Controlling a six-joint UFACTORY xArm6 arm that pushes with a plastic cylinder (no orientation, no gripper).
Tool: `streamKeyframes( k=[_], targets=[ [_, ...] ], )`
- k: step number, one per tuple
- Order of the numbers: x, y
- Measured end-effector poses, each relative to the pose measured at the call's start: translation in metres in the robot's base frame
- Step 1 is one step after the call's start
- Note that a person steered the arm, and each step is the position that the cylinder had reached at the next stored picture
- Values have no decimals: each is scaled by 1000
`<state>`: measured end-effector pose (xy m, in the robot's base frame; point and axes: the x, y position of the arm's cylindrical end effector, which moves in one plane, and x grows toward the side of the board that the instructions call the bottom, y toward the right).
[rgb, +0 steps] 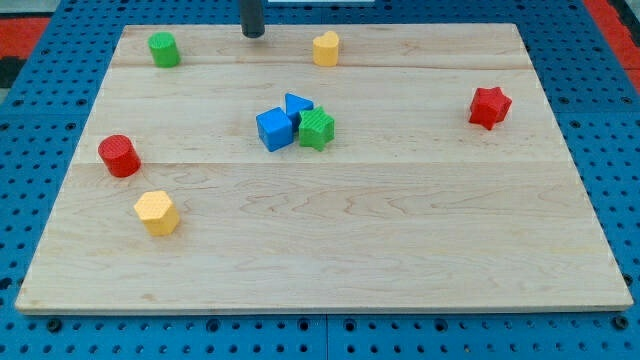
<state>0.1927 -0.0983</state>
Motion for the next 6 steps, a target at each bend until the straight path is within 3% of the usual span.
streamKeyframes(
  k=[2, 4, 5, 6],
  targets=[
    [-1, -48],
    [0, -138],
    [22, -149],
    [38, -114]
  ],
)
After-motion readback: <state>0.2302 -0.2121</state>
